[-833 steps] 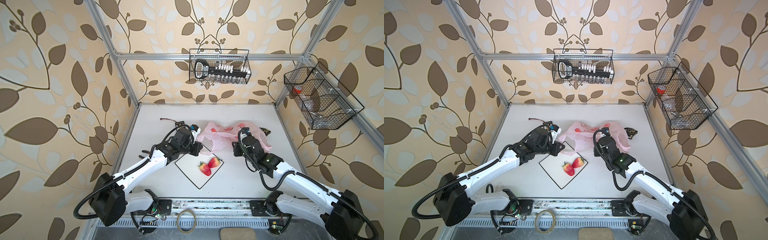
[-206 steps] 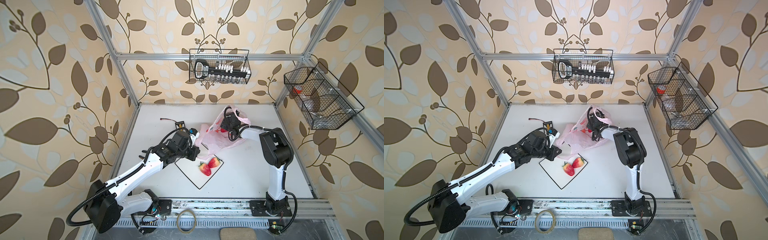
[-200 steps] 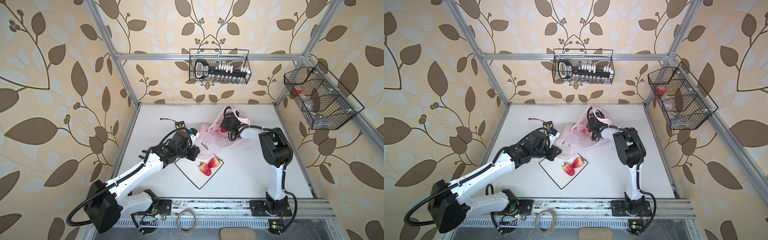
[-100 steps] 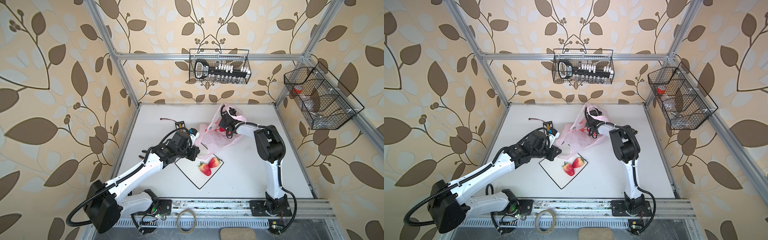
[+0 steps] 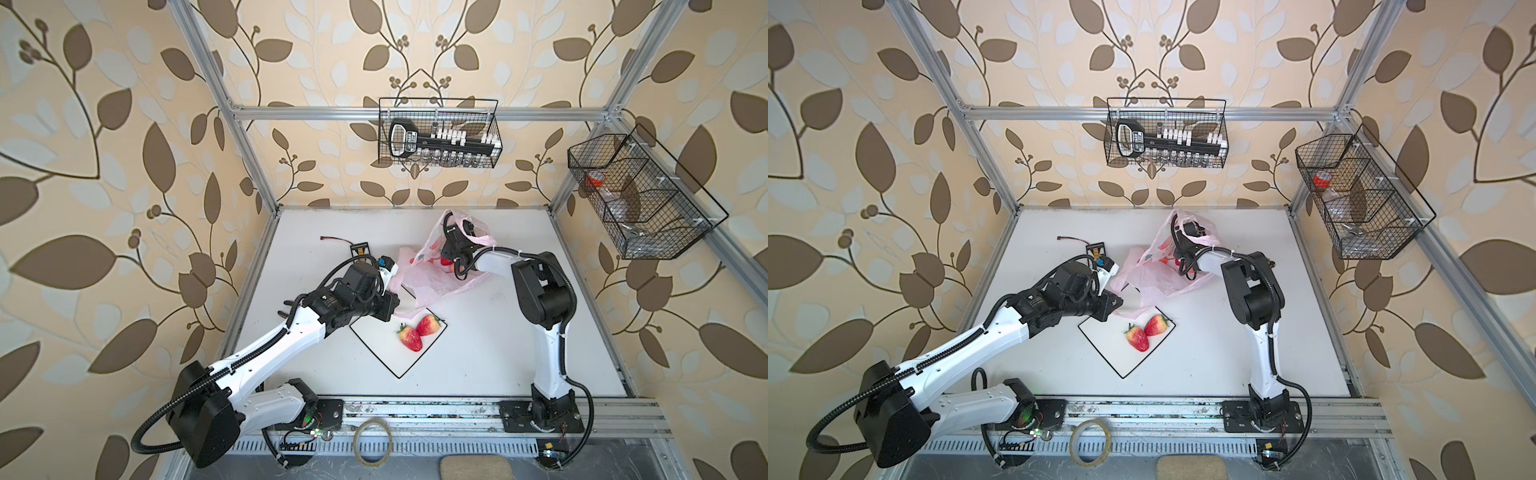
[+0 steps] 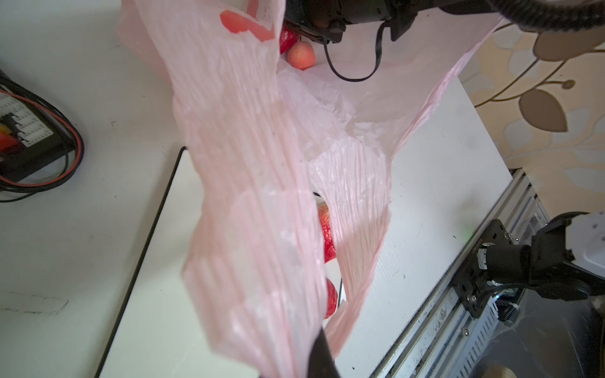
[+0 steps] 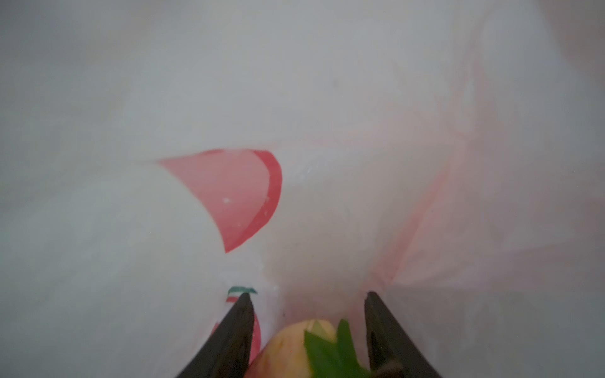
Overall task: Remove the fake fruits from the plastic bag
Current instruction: 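Lift the third strawberry out of the bag toward the board with the right gripper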
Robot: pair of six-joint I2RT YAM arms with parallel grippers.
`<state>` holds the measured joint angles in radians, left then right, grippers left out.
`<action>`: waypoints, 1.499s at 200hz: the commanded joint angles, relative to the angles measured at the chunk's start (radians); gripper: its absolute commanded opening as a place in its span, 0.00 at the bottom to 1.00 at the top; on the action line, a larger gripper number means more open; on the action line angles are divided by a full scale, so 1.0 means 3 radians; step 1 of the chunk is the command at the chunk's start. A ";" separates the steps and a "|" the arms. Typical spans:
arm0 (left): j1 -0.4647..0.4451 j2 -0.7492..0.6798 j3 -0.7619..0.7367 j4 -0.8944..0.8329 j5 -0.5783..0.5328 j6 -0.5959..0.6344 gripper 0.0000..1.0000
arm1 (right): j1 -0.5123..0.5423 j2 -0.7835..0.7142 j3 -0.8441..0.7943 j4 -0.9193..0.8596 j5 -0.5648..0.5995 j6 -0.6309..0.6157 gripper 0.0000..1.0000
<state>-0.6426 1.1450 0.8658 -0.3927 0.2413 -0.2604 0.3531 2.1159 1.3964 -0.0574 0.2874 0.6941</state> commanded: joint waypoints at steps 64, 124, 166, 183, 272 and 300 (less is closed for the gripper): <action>-0.0023 0.0050 0.0092 0.0116 -0.0277 -0.0012 0.00 | -0.0062 -0.1095 -0.0907 0.0558 -0.0611 -0.0235 0.36; -0.0023 0.0161 0.0131 0.0175 -0.0351 -0.0158 0.00 | -0.0066 -0.1622 -0.1231 0.0616 -0.1229 -0.0349 0.32; -0.0015 0.0242 0.0158 0.0215 -0.0304 -0.0210 0.00 | -0.0059 -0.1972 -0.1352 0.0666 -0.1531 -0.0347 0.31; -0.0015 0.0288 0.0177 0.0224 -0.0246 -0.0205 0.00 | -0.0030 -0.2102 -0.1362 0.0667 -0.1617 -0.0360 0.30; 0.0081 0.0373 0.0190 0.0369 -0.0137 -0.0295 0.00 | 0.0604 -0.2657 -0.1680 0.0590 -0.2421 -0.1018 0.30; 0.0176 0.0451 0.0252 0.0395 -0.0112 -0.0293 0.00 | 0.0982 -0.2954 -0.1929 0.0590 -0.2280 -0.1339 0.30</action>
<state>-0.6189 1.2591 0.8871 -0.3103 0.1864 -0.3344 0.5705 1.3014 0.8730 0.1223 -0.3790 0.4122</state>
